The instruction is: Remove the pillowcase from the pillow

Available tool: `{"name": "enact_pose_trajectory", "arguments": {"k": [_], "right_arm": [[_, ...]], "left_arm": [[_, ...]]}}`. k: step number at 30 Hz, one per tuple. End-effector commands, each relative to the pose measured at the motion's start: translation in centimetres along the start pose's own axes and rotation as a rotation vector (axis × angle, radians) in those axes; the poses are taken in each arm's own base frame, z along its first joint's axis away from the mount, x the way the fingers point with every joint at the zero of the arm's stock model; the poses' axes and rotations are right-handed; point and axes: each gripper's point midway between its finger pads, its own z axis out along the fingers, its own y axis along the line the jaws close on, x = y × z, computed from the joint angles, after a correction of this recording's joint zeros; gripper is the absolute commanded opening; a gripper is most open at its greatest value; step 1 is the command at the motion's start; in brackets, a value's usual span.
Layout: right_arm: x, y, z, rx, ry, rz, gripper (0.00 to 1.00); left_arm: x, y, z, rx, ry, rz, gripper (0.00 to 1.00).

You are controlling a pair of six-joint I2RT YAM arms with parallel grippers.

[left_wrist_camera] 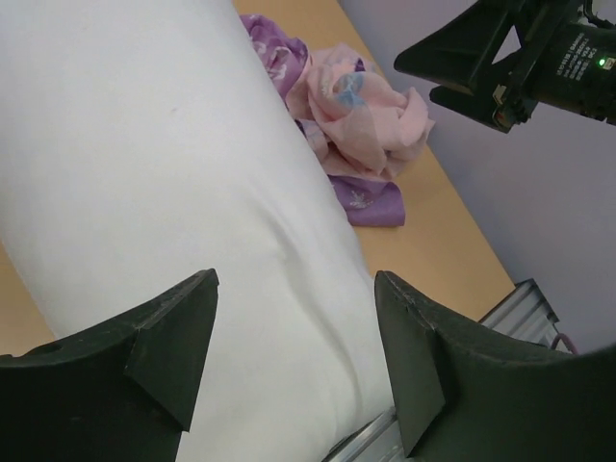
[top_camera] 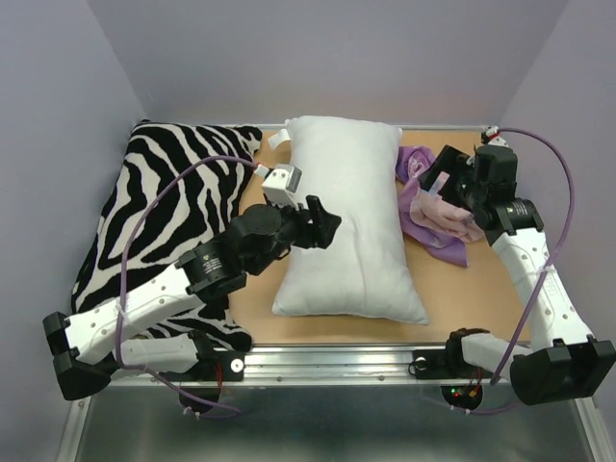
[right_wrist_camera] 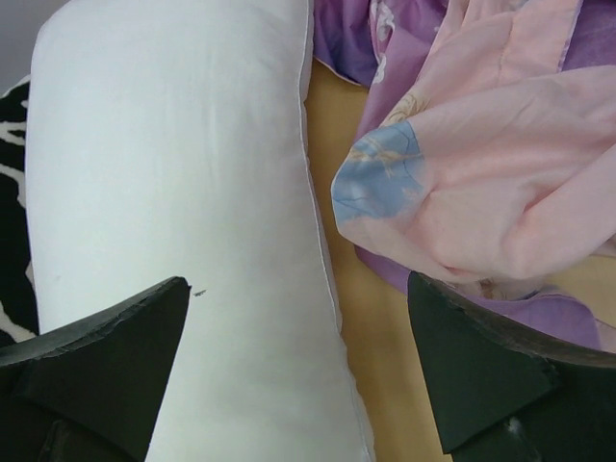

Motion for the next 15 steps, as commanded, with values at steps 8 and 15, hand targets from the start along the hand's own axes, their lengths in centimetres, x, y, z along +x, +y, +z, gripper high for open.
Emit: {"name": "enact_pose_trajectory", "arguments": {"k": [8, 15], "right_arm": [[1.2, 0.2, -2.4, -0.079, -0.036, 0.009, 1.0], [1.7, -0.3, -3.1, -0.078, -0.054, -0.001, 1.0]], "left_arm": [[-1.3, 4.4, -5.3, -0.086, -0.114, -0.02, 0.78], [-1.7, 5.3, -6.4, -0.106, -0.152, -0.046, 0.8]]}}
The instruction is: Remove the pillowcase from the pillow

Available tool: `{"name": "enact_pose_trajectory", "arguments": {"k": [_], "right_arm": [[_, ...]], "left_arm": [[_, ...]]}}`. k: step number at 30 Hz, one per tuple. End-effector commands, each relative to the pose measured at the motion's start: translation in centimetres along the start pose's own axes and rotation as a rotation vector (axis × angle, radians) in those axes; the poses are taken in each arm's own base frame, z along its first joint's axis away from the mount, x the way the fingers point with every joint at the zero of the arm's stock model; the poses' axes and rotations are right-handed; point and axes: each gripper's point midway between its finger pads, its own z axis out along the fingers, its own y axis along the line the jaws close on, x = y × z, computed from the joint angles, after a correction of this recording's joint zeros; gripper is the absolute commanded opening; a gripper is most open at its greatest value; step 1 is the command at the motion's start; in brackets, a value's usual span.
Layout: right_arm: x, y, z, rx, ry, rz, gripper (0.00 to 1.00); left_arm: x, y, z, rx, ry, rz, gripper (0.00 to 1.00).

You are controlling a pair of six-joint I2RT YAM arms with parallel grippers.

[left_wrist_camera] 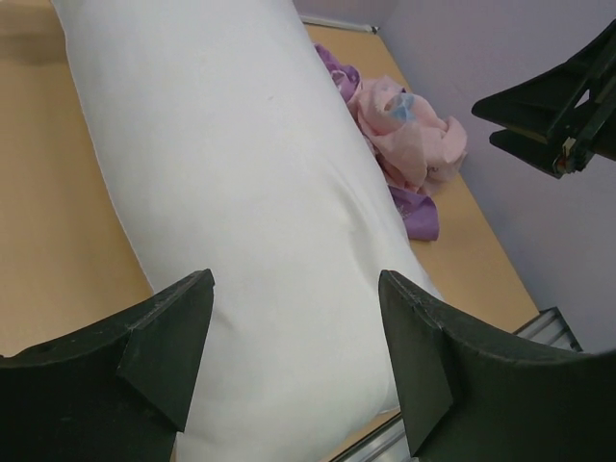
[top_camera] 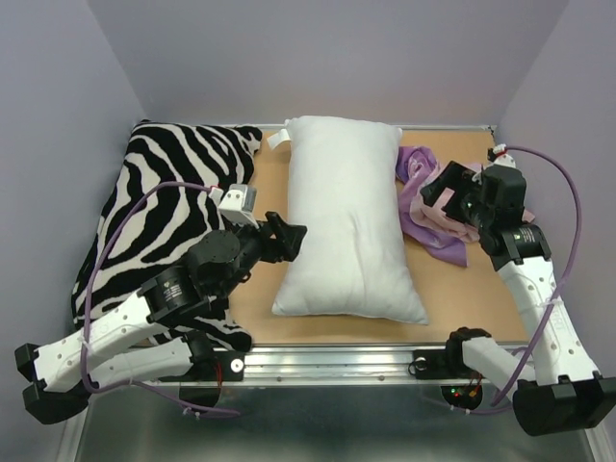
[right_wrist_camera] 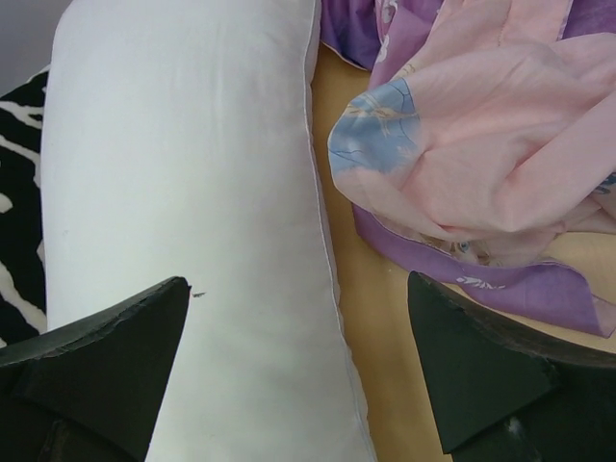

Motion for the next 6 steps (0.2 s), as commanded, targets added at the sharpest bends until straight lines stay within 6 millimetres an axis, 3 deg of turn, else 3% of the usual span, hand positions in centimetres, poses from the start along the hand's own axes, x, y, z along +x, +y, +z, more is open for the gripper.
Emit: {"name": "enact_pose_trajectory", "arguments": {"k": [1, 6], "right_arm": [[-0.21, 0.24, -0.01, -0.025, -0.029, -0.009, 1.0], [-0.12, 0.09, -0.1, -0.023, -0.032, -0.013, 1.0]], "left_arm": [[-1.04, 0.36, -0.22, -0.019, -0.046, -0.021, 0.8], [-1.18, 0.51, -0.15, -0.032, -0.051, -0.023, 0.8]]}}
